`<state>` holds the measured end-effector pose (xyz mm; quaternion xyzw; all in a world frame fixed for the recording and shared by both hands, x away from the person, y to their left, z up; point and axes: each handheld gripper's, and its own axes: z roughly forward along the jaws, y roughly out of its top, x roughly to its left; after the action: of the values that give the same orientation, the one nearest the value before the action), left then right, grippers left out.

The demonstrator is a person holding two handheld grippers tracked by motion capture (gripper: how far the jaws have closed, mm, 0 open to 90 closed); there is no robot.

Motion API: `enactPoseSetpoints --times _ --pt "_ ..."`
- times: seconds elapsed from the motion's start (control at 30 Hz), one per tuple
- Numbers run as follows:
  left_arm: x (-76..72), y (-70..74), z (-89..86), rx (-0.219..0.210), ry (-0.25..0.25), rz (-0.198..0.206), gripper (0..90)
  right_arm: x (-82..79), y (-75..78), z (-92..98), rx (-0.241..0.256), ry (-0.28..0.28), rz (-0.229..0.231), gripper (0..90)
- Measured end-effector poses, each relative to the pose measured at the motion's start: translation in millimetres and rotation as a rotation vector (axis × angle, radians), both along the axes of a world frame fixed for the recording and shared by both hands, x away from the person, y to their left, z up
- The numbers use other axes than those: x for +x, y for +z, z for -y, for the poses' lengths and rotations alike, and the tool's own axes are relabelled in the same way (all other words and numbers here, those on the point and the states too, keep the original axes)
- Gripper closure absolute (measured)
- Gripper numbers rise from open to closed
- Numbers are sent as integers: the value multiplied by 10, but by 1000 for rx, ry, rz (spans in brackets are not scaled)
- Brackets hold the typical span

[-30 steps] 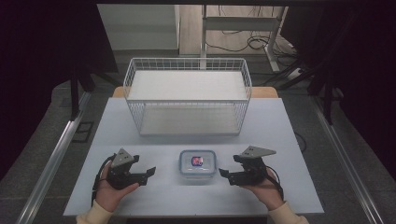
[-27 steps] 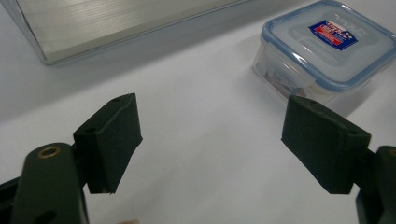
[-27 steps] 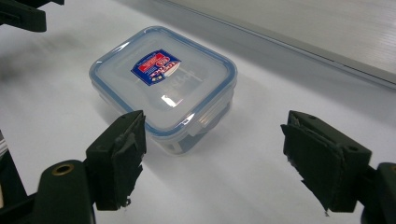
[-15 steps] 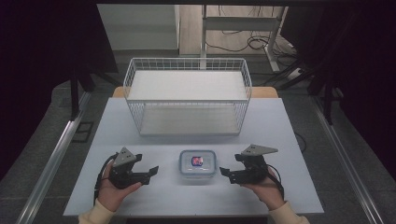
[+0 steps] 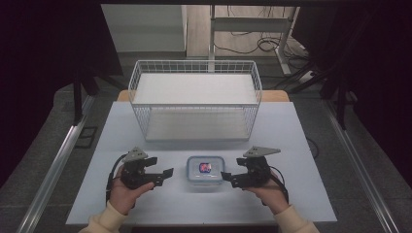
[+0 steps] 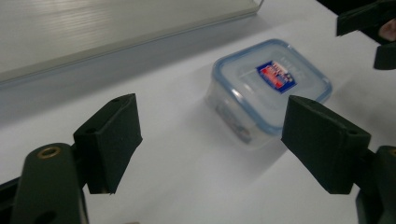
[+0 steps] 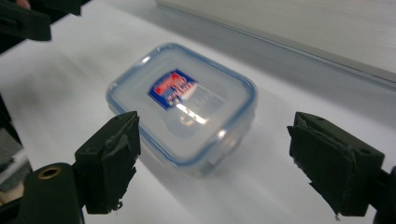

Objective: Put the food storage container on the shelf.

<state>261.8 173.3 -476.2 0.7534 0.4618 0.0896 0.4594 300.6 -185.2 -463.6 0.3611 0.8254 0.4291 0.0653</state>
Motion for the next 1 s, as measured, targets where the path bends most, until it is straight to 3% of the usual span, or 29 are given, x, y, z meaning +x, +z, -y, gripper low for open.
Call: enactPoseSetpoints --times 0.17,0.3,0.37,0.5,0.77,0.87,0.97,1.0 --pt "123 32 111 -33 -22 -44 195 111 2 -97 39 -29 -44 177" --pt "231 14 187 -90 -36 -113 179 196 -76 -146 42 -62 -101 182" --pt "283 -19 233 -82 -27 -132 174 230 -120 -161 48 -75 -132 186" --pt "354 -102 307 -117 -60 -194 175 247 -183 -209 44 -82 -166 191" --pt "402 -185 369 -116 -83 -240 175 252 -322 -221 46 -90 -232 201" --pt "403 -195 377 -121 -87 -245 175 257 -336 -219 48 -91 -238 205" --pt "433 -312 397 -156 -89 -297 182 260 -347 -225 55 -89 -248 208" --pt "436 -340 405 -139 -78 -299 182 260 -351 -227 56 -89 -248 210"
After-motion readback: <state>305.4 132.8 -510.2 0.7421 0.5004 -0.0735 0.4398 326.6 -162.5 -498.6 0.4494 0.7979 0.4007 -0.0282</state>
